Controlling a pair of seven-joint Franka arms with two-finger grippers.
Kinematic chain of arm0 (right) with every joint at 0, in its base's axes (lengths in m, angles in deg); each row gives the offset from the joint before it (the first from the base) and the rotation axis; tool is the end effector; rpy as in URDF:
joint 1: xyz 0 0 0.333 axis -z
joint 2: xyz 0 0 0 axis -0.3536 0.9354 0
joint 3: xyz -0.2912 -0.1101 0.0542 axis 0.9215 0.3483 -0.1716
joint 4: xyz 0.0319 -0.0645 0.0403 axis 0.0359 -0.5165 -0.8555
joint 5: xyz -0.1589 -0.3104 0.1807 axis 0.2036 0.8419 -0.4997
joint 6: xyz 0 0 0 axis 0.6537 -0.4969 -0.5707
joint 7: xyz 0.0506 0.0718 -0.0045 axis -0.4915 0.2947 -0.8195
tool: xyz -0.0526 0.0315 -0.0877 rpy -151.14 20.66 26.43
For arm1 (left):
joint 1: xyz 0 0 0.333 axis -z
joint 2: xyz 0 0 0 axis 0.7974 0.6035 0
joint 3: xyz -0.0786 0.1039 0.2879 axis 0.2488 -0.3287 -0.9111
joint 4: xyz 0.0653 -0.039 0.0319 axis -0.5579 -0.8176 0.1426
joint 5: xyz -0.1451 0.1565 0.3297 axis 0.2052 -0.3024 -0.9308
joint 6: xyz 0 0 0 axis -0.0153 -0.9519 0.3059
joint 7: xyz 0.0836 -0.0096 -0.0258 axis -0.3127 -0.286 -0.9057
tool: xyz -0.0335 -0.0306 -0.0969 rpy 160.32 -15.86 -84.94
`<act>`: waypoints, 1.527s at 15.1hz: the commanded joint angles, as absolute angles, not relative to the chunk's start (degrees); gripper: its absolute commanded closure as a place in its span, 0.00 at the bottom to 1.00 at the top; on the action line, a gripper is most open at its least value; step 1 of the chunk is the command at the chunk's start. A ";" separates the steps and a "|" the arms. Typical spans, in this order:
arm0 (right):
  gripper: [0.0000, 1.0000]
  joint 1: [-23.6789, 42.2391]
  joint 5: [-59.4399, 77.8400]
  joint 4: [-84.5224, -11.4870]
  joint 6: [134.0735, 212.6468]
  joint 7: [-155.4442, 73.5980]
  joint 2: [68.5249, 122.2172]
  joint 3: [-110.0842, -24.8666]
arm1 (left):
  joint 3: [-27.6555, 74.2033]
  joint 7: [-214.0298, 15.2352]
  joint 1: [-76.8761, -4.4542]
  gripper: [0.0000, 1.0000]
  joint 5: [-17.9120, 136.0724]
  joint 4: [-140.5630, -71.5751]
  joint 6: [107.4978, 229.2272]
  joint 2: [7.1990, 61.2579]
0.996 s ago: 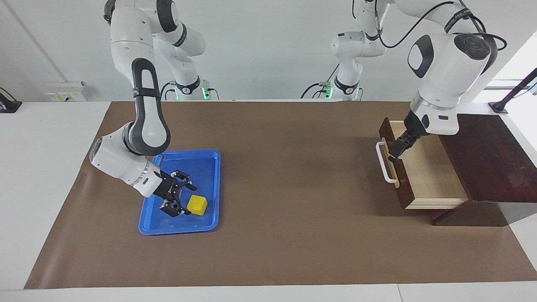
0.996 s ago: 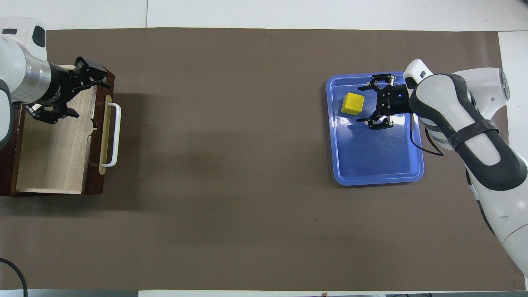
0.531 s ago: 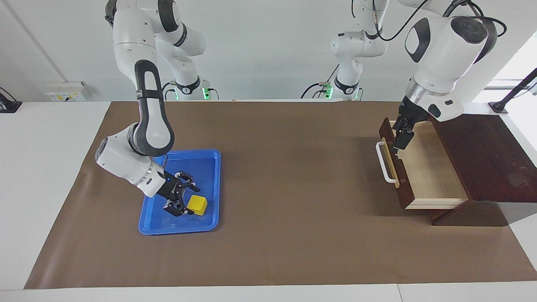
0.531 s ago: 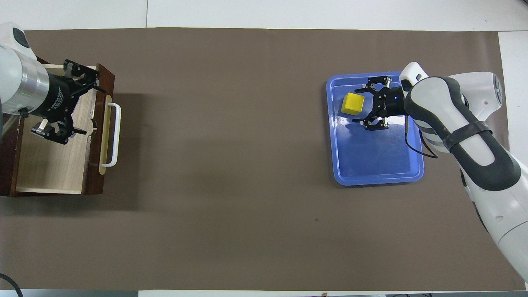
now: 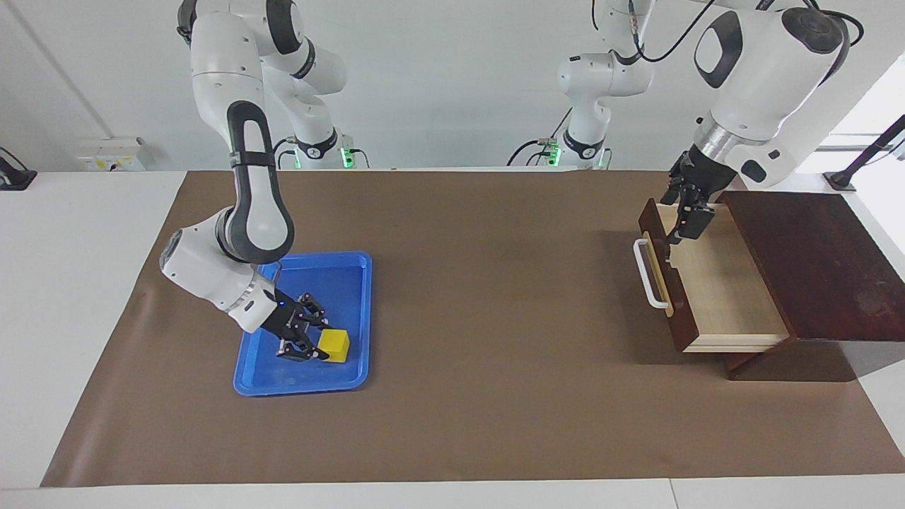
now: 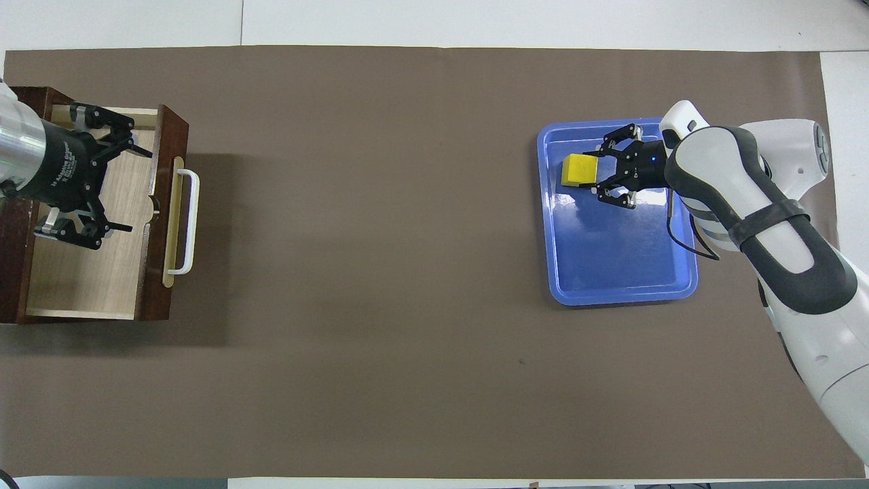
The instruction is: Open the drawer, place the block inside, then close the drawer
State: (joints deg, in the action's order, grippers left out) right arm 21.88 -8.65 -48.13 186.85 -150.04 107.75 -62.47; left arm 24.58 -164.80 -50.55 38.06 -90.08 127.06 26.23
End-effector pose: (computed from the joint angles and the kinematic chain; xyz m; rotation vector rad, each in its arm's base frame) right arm 0.6547 0.0274 0.2824 -1.9829 -1.8177 -0.7570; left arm 0.5695 -0.0729 0.5905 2.4367 1.8573 -0.0431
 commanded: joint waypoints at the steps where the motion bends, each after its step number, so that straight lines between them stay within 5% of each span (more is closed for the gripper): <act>1: 1.00 22.28 -9.78 -45.17 180.60 -147.11 107.01 -62.56 | 24.46 -164.72 -53.49 0.00 39.92 -90.39 125.34 24.87; 5: 1.00 21.15 -6.46 -41.38 173.28 -138.08 103.43 -62.38 | 25.34 -165.43 -51.57 0.00 37.64 -89.07 120.07 21.99; 12: 1.00 7.11 -3.36 -37.88 170.81 -115.13 96.20 -62.74 | 24.81 -174.89 -52.01 0.00 35.72 -87.15 120.42 22.23; 19: 1.00 -11.62 -2.67 -33.90 186.26 -96.05 98.05 -62.74 | 25.34 -188.87 -47.01 0.00 34.38 -81.78 114.98 24.69; 23: 1.00 -14.89 -2.49 -33.81 187.69 -95.50 98.14 -62.74 | 25.34 -190.91 -44.45 0.00 32.98 -85.54 118.22 23.56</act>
